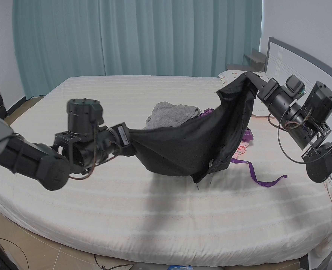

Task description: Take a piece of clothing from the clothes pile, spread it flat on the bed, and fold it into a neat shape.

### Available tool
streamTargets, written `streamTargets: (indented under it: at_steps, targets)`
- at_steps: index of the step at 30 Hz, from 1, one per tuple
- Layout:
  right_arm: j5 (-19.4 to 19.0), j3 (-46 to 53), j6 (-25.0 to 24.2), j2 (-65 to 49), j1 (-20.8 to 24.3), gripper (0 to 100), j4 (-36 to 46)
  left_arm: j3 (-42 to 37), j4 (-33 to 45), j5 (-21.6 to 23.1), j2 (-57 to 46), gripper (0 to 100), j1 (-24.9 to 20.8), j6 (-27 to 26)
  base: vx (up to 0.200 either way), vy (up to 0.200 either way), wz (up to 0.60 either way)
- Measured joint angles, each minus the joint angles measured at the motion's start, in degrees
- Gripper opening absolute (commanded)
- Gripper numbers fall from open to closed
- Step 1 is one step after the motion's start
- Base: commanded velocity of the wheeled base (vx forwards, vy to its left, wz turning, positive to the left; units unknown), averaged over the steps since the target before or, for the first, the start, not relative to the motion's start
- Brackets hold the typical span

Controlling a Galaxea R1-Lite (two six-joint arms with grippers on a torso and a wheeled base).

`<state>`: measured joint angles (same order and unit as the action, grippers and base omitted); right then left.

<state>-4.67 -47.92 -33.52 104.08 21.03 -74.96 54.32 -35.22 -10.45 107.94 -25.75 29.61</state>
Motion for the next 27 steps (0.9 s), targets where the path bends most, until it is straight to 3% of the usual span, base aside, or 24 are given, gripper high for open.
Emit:
streamTargets:
  at_steps: [5,14,21,27]
  targets:
    - [0.3,-1.1,0.8,0.9,0.6,0,1.3,-2.3,3.9,0.1,-7.1,0,2.2,4.9,0.000,0.000,0.00]
    - [0.4,9.9,-2.0,5.3,2.2,0,-3.9,-12.5,4.8,2.5,-9.5,0,3.0,12.8,0.000,0.000,0.00]
    - [0.8,15.1,-3.5,8.9,4.4,0,-8.0,-21.0,-4.6,3.1,-9.0,0,2.6,15.4,0.000,0.000,0.00]
    - [1.3,18.4,-3.6,11.6,5.6,0,-11.9,-25.4,-6.0,3.4,-7.3,0,2.5,17.8,0.000,0.000,0.00]
